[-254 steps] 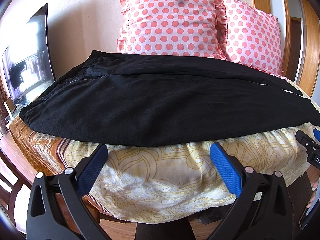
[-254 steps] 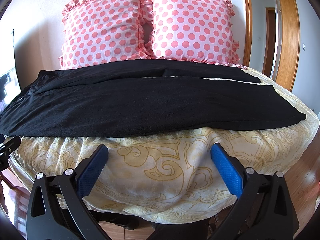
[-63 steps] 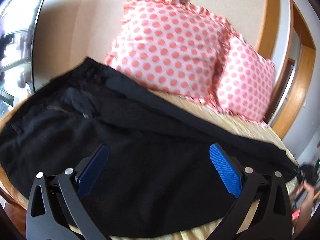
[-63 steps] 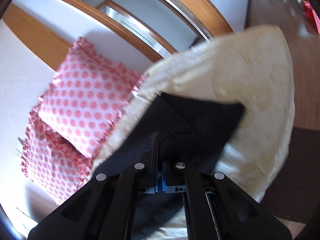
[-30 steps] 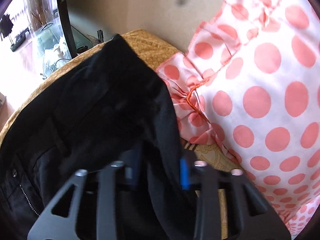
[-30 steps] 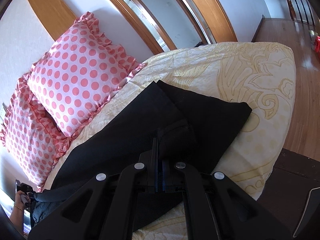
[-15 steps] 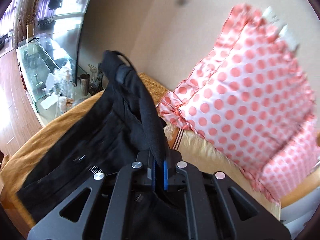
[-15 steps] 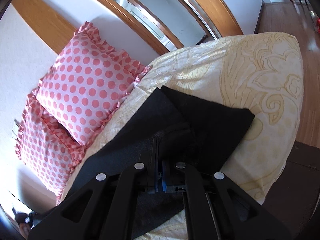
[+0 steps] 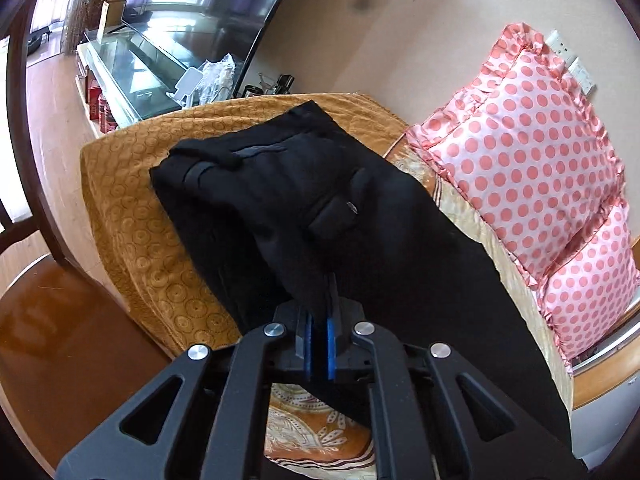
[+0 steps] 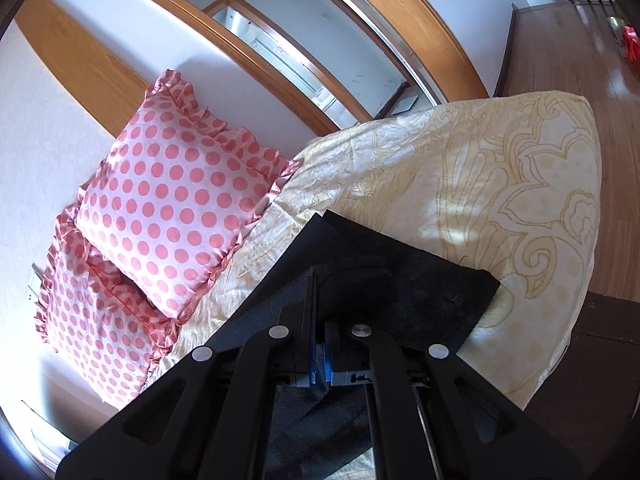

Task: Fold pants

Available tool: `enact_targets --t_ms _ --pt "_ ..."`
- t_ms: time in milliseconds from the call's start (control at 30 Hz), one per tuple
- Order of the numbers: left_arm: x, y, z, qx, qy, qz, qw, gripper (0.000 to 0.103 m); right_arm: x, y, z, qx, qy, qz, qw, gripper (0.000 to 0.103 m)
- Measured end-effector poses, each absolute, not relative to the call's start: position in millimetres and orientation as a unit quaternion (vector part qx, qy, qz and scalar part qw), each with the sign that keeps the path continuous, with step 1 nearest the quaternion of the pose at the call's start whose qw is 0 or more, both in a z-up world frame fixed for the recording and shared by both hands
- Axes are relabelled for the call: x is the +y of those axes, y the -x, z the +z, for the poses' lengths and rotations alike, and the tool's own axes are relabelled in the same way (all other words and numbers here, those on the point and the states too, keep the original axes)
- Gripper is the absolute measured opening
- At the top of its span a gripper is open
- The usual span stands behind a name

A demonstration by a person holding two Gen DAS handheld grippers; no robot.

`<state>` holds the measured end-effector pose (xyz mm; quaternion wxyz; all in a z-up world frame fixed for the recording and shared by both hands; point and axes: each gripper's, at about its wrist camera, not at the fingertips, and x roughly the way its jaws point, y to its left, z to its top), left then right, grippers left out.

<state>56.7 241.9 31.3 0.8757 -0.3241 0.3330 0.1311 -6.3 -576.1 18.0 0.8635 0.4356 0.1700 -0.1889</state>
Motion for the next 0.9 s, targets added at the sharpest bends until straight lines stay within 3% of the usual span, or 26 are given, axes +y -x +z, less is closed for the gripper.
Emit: enact_targets --t_ms 67,133,233,300,367,433,700,900 --pt "248 -53 33 0.319 0.345 0.131 0.873 0.023 -575 6 20 0.169 -0.434 -0.190 0.864 0.002" --pt "257 -47 36 0.296 0.370 0.141 0.869 0.059 -575 7 20 0.169 -0.436 -0.191 0.863 0.002" --pt "270 -42 42 0.265 0.400 0.146 0.865 0.063 -575 8 19 0.170 -0.436 -0.192 0.863 0.002" --pt "279 -46 42 0.261 0.411 0.147 0.861 0.060 -575 7 19 0.172 -0.435 -0.195 0.862 0.002" --pt "287 -54 40 0.274 0.405 0.154 0.859 0.040 -576 6 18 0.173 -0.437 -0.196 0.861 0.002" --pt "292 -63 35 0.297 0.402 0.146 0.854 0.012 -577 5 18 0.172 -0.438 -0.196 0.860 0.002" --pt "289 -61 62 0.288 0.361 0.134 0.877 0.006 -591 0 35 0.153 -0.450 -0.179 0.862 0.002" --pt "295 -48 46 0.307 0.364 0.140 0.868 0.006 -596 6 24 0.176 -0.460 -0.187 0.850 0.002"
